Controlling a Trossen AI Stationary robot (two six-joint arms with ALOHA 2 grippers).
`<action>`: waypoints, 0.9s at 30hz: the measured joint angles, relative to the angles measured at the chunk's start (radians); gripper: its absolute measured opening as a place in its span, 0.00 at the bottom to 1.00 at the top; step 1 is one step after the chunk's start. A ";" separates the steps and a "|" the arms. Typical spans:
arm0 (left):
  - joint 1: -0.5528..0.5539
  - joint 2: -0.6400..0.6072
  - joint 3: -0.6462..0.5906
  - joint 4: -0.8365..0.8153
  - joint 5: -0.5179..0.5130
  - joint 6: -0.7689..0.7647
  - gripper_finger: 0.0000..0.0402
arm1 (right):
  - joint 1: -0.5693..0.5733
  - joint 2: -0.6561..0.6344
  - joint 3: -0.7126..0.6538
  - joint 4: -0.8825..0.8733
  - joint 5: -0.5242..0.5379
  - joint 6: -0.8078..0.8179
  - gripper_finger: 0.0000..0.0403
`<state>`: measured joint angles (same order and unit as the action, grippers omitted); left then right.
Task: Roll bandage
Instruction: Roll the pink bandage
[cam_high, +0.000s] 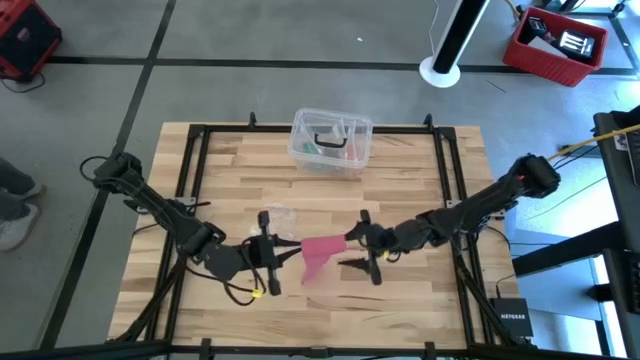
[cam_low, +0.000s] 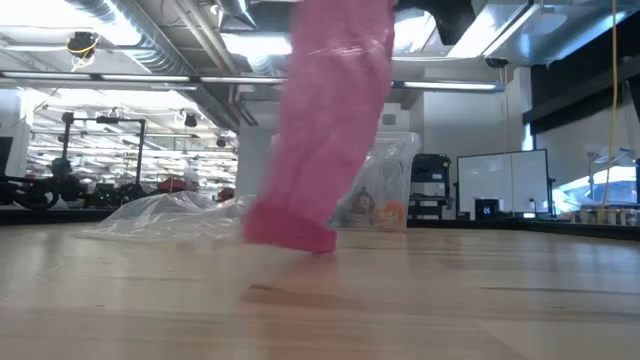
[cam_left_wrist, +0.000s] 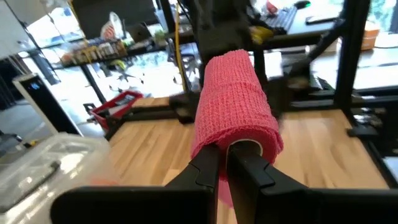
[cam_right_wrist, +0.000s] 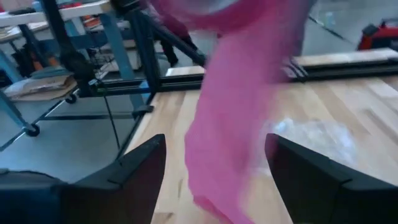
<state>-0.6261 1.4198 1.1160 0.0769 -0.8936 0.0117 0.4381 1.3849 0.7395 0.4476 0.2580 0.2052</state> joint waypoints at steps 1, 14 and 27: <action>0.005 0.004 0.000 0.020 0.000 0.012 0.03 | 0.009 0.020 0.000 0.025 0.005 -0.007 0.69; -0.011 -0.013 0.000 0.124 0.023 0.101 0.03 | 0.027 0.094 0.000 0.067 0.068 -0.089 0.69; -0.016 -0.013 0.000 0.118 0.023 0.095 0.03 | 0.026 0.148 0.000 0.196 0.116 -0.162 0.68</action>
<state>-0.6418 1.4063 1.1156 0.1951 -0.8711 0.1067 0.4644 1.5326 0.7391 0.6437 0.3740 0.0435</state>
